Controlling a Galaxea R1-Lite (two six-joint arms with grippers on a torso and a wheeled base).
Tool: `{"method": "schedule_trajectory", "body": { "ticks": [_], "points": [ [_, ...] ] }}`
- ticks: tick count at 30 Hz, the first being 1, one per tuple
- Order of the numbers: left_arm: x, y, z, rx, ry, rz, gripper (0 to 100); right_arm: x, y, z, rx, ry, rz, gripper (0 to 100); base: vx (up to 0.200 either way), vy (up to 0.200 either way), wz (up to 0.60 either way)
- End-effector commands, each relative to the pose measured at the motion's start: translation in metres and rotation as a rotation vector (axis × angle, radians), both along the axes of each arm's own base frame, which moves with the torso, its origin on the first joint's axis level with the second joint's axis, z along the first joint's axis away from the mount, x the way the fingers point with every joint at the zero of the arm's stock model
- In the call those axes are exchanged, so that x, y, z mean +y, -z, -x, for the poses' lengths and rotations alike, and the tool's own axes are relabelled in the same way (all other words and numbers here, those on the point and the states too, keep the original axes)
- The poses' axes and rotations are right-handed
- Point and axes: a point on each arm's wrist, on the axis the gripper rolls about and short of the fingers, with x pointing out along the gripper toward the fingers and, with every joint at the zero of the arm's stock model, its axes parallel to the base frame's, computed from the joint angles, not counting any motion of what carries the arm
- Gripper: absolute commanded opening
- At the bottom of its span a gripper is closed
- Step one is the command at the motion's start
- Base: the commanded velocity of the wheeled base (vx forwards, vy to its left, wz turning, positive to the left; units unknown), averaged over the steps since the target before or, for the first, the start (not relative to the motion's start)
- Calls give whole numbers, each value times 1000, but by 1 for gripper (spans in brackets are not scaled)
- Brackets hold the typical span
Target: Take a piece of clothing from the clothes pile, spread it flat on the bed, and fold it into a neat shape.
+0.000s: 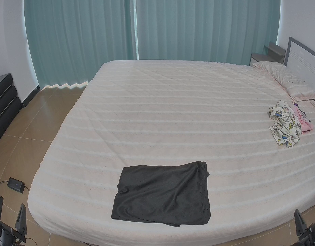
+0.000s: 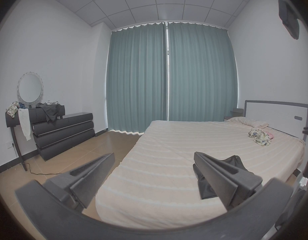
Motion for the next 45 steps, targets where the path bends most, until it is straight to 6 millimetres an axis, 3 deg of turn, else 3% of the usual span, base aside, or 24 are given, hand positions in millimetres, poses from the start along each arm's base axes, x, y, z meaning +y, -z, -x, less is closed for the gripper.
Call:
{"method": "schedule_trajectory", "body": {
  "ticks": [1,6,9,45],
  "points": [
    [-1,6,-2,36,28,-13,100,0,3,1,13,21,-30,100,0,0,0],
    [-5,11,-2,87,272,43,100,-1,3,-1,-15,27,-53,100,0,0,0],
    [-5,12,-2,93,260,-17,100,-1,3,-1,-16,28,-55,100,0,0,0],
    [-5,12,-2,97,255,-18,100,-1,3,-1,-16,27,-61,100,0,0,0]
  ]
}}
